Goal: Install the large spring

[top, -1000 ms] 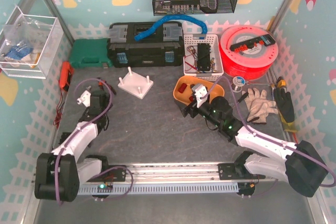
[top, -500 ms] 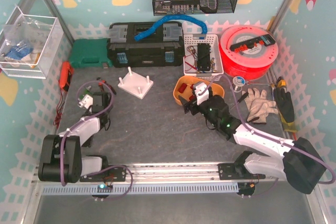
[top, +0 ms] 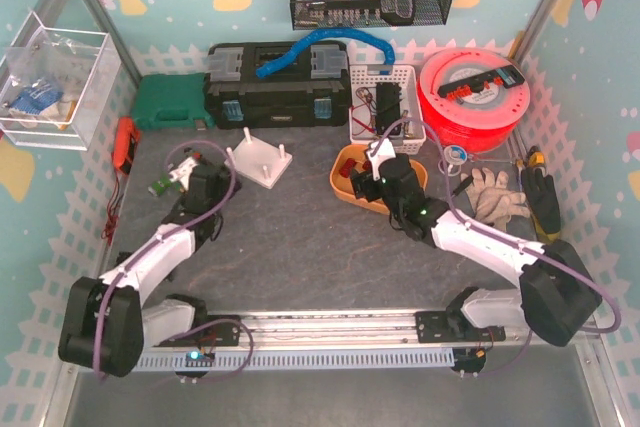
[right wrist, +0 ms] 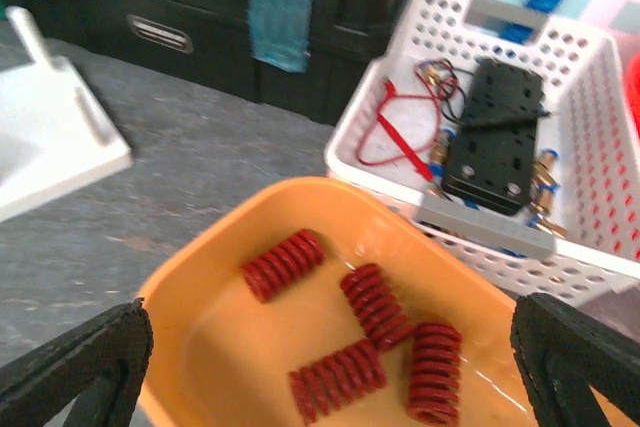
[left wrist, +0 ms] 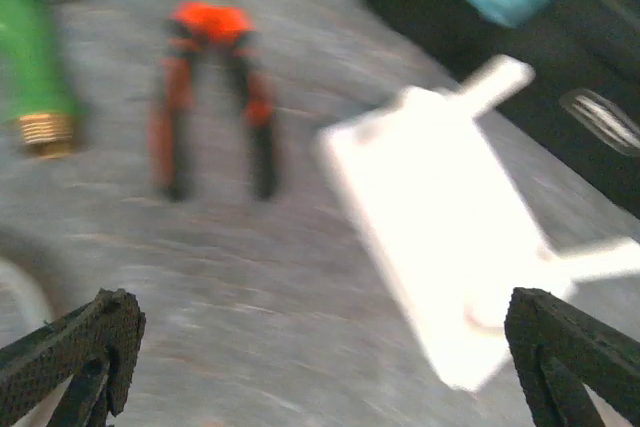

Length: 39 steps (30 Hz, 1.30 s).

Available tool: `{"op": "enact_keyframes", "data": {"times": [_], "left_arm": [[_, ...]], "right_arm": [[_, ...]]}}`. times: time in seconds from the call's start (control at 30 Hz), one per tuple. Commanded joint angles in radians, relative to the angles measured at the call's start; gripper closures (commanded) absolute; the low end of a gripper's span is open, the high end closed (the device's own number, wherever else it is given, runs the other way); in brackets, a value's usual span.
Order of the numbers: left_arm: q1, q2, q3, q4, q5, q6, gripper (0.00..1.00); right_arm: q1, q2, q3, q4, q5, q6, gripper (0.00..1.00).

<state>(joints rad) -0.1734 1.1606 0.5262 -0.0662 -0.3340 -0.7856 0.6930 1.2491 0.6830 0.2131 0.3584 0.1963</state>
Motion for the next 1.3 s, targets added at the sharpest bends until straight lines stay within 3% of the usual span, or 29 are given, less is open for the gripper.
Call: {"op": "enact_keyframes", "data": {"times": [0.0,0.17,0.23,0.33,0.5,0.67,0.83,1.27], "left_arm": [[-0.172,-0.011,0.072,0.071,0.013,0.159,0.01],[-0.350,0.031,0.124,0.177,0.072,0.313,0.01],[-0.390,0.046,0.134,0.240,0.173,0.413,0.01],[-0.426,0.059,0.131,0.331,0.366,0.497,0.01],[-0.431,0.047,0.000,0.550,0.547,0.520,0.01],[-0.432,0.071,-0.080,0.635,0.505,0.574,0.01],[-0.432,0.078,-0.056,0.596,0.492,0.574,0.01],[-0.433,0.078,-0.083,0.627,0.400,0.575,0.01]], "right_arm": [[-0.076,0.039,0.069,-0.157,-0.030,0.047,0.03],[-0.190,0.060,0.097,-0.232,-0.189,0.075,0.12],[-0.221,0.080,0.115,-0.265,-0.218,0.079,0.16],[-0.240,0.133,0.148,-0.312,-0.221,0.080,0.22],[-0.251,0.220,0.200,-0.361,-0.206,0.089,0.41],[-0.281,0.287,0.209,-0.365,-0.191,0.079,0.48],[-0.315,0.359,0.238,-0.362,-0.216,0.068,0.55],[-0.325,0.444,0.273,-0.334,-0.228,0.054,0.56]]}}
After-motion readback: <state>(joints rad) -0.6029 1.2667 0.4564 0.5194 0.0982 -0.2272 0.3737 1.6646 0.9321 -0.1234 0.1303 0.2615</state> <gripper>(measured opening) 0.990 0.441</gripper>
